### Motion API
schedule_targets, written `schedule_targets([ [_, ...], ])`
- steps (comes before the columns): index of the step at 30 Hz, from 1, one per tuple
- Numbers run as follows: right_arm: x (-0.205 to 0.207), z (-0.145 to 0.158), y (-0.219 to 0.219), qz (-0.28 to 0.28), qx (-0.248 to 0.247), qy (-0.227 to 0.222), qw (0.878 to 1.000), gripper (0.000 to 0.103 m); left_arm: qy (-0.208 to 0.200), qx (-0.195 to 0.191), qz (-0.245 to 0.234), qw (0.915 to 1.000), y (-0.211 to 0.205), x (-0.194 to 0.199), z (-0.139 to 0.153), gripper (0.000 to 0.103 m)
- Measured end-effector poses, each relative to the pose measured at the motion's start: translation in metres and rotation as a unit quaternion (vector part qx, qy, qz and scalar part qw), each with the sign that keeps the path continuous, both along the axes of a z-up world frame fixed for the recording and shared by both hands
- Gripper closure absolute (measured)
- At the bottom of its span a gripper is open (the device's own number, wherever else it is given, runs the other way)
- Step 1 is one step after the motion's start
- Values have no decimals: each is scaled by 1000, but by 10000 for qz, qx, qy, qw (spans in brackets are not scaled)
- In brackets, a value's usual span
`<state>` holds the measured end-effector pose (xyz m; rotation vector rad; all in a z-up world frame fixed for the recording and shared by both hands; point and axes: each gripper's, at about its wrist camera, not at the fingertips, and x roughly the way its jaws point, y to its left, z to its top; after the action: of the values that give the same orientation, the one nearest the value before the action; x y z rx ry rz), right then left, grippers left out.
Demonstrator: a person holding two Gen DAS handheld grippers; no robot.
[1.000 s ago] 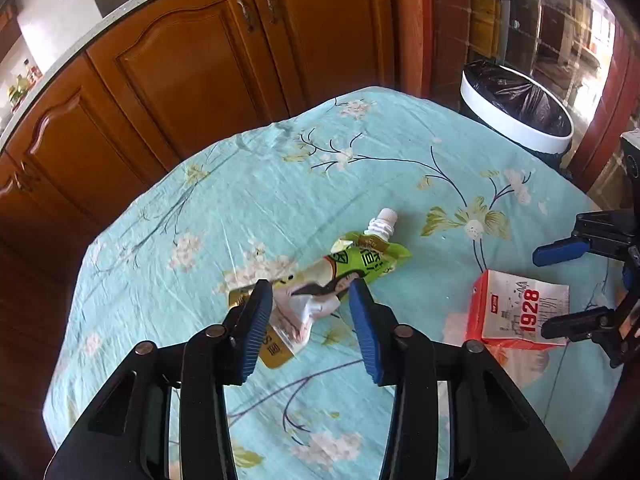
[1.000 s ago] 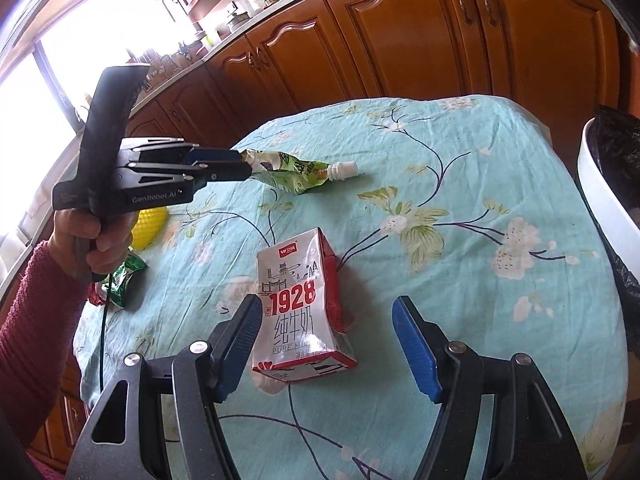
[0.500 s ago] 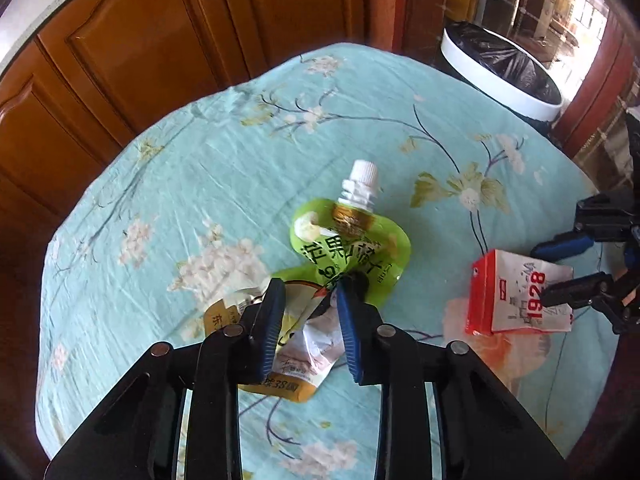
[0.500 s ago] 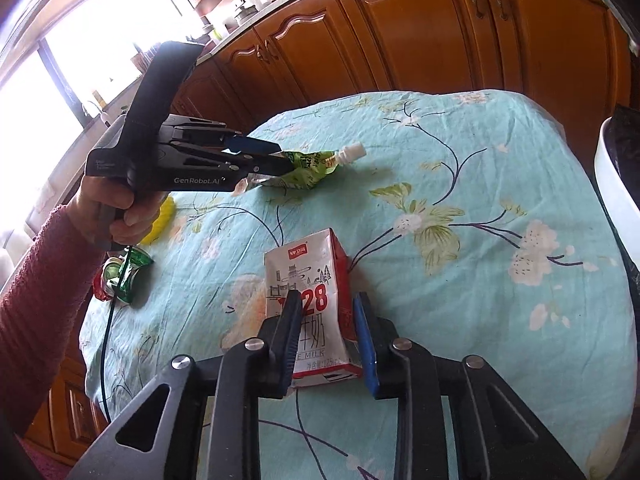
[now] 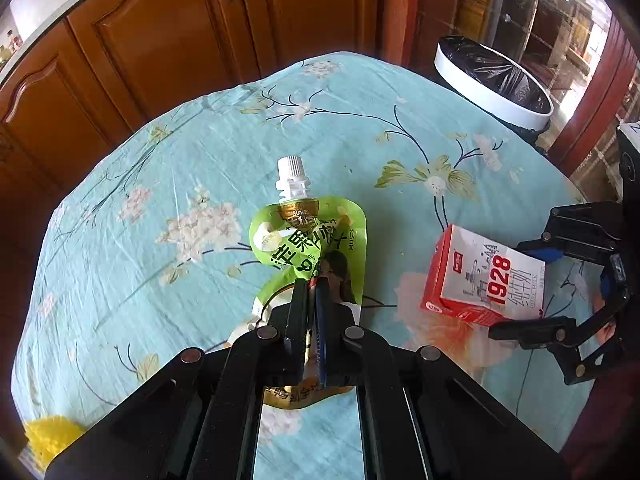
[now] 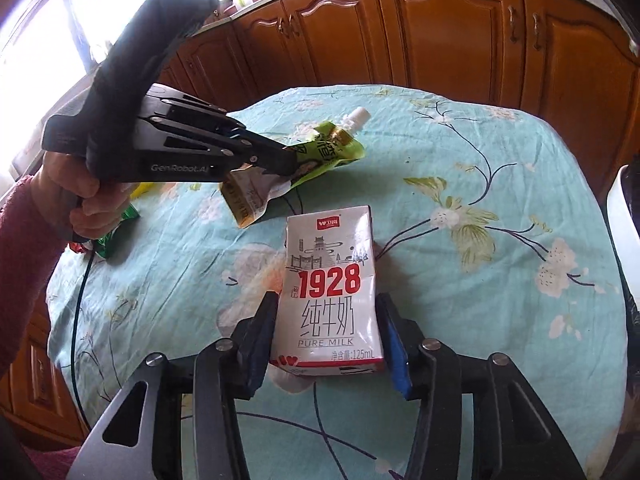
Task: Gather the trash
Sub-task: 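Grasp the green-yellow spout pouch with the left tool while the right tool grasps the white-red milk carton, then carry the spout pouch and white-red milk carton over the trash bin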
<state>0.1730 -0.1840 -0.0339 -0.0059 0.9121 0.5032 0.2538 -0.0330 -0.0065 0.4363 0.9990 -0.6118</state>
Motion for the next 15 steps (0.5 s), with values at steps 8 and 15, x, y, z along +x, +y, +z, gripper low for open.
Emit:
schedule_targets([
  [8,-17,18,-46,-500,425,-246,9975,54,215,-816,806,9932,9,-25,5,101],
  [15,-38,34,-95,-1052,800,-421,9903,55,180,-1537,1355,9786,-6,-56,15,101],
])
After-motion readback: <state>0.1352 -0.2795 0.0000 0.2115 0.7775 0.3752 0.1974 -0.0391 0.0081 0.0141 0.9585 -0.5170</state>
